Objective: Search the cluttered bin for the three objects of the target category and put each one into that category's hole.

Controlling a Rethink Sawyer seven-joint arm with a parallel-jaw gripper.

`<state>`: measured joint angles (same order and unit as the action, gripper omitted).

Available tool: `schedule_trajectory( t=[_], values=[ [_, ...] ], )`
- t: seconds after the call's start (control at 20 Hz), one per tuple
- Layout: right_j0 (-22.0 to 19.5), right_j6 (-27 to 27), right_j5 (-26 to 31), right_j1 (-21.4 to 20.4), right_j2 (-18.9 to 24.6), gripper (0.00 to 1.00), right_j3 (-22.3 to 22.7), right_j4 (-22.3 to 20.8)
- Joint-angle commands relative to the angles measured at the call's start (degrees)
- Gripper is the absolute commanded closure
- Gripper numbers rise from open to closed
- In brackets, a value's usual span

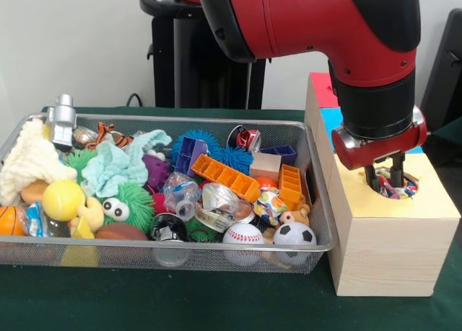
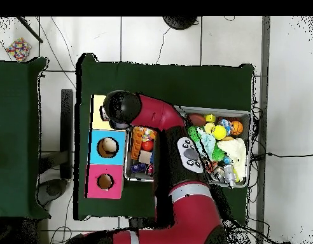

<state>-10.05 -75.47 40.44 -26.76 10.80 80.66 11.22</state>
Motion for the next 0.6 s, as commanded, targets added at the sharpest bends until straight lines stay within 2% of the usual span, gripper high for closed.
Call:
schedule_trajectory(
  t=[0.05, 0.3, 0.6],
  values=[
    [-5.15, -7.53, 2.64, -0.61, -2.07, 0.00, 4.35, -1.54],
    [-5.67, -6.74, 0.97, -0.75, -1.19, 0.00, 4.62, -1.68],
    [-5.06, -7.83, 4.30, -2.36, -2.21, 0.00, 4.12, -1.94]
  ],
)
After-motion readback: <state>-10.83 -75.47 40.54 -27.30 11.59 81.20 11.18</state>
